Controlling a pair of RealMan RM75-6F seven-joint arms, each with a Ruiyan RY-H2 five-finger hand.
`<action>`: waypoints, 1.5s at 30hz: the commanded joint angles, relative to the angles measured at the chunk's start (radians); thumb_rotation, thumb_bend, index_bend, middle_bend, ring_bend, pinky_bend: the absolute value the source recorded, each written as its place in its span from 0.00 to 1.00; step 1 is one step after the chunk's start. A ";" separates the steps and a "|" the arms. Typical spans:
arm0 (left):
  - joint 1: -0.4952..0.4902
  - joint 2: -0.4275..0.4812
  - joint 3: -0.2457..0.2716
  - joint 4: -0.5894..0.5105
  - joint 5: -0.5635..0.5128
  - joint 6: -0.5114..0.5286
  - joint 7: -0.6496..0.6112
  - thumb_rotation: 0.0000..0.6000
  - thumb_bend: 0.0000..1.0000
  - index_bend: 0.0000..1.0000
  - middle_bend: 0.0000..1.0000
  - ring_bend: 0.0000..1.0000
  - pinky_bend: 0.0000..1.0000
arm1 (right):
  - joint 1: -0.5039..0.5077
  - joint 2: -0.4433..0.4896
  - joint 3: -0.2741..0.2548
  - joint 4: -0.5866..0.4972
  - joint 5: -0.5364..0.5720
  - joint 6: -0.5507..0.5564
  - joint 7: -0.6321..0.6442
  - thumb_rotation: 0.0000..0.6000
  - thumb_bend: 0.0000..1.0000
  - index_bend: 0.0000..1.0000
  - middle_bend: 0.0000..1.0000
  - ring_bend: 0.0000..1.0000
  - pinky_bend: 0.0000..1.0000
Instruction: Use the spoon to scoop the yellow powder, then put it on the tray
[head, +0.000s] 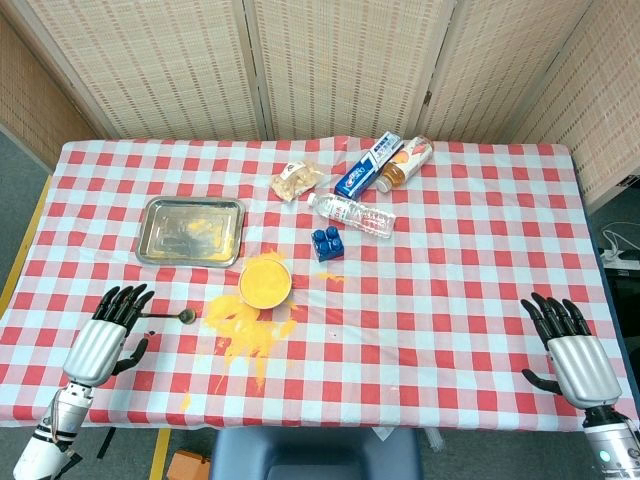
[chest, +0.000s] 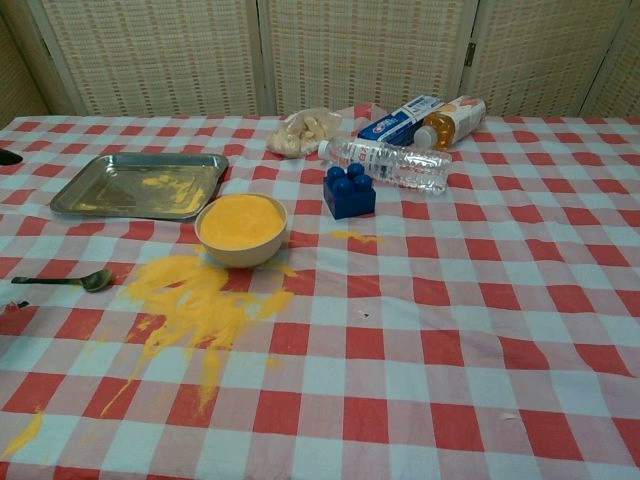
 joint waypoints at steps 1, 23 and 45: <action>0.000 0.001 0.002 -0.002 0.004 -0.006 0.010 1.00 0.47 0.00 0.00 0.00 0.04 | -0.002 0.002 -0.002 -0.002 -0.007 0.004 0.003 1.00 0.05 0.00 0.00 0.00 0.00; -0.126 -0.216 -0.077 0.283 -0.132 -0.251 0.105 1.00 0.46 0.37 0.00 0.00 0.03 | -0.002 -0.001 0.005 -0.002 0.011 -0.008 -0.003 1.00 0.05 0.00 0.00 0.00 0.00; -0.167 -0.344 -0.089 0.484 -0.172 -0.310 0.102 1.00 0.40 0.48 0.00 0.00 0.03 | -0.003 0.000 0.008 -0.002 0.015 -0.007 -0.003 1.00 0.05 0.00 0.00 0.00 0.00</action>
